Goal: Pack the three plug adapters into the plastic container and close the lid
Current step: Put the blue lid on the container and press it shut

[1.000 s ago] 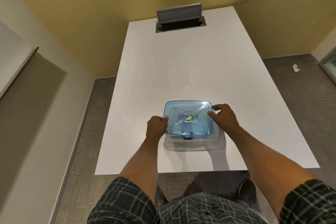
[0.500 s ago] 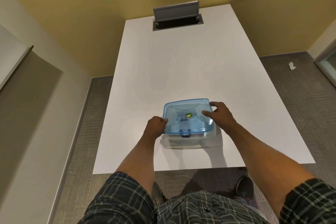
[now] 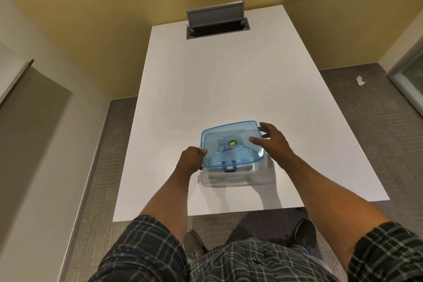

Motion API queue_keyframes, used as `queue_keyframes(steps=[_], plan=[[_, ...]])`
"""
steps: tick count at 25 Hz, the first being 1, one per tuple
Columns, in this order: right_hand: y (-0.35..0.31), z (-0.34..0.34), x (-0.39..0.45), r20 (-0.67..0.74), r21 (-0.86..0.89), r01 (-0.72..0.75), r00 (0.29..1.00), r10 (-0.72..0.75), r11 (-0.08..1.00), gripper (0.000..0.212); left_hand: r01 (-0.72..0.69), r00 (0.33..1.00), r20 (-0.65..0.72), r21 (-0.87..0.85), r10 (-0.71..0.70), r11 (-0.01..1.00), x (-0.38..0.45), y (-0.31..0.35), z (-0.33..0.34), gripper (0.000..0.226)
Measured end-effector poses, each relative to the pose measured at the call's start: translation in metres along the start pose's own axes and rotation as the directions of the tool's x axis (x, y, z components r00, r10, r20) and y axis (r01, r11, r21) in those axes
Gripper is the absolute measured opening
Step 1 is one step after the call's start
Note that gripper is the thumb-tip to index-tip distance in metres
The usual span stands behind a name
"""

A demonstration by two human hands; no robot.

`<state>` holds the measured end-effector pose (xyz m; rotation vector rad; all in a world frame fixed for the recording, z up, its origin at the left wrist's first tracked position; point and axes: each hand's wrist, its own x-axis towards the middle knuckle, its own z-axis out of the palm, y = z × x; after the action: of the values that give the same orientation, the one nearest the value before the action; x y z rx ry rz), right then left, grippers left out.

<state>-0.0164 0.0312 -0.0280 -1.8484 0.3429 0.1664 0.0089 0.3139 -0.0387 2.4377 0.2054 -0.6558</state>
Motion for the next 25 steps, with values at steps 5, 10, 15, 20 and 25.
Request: queue_keyframes(steps=[5,10,15,20,25], plan=[[-0.002,-0.002,0.000,-0.013,0.076,0.036,0.999,-0.035,0.996,0.073,-0.021,0.999,-0.036,-0.009,0.021,1.000,-0.005,-0.006,0.001,0.057],[0.013,-0.008,0.000,-0.086,0.037,0.010,0.996,-0.007,0.999,0.072,-0.037,0.995,-0.091,0.105,0.047,0.994,-0.011,-0.001,0.006,0.055],[0.023,-0.002,0.001,-0.075,-0.063,-0.018,0.997,0.013,0.998,0.071,-0.016,0.997,-0.076,0.122,0.025,0.992,-0.008,-0.003,0.008,0.051],[0.021,-0.003,0.003,-0.081,-0.181,-0.006,0.997,-0.009,0.983,0.062,-0.049,0.997,-0.052,0.166,0.058,0.985,-0.005,-0.002,0.006,0.050],[0.014,-0.019,0.007,0.066,-0.367,-0.066,0.993,0.097,0.928,0.072,-0.174,0.984,-0.018,0.180,0.180,0.968,-0.005,0.004,-0.003,0.056]])
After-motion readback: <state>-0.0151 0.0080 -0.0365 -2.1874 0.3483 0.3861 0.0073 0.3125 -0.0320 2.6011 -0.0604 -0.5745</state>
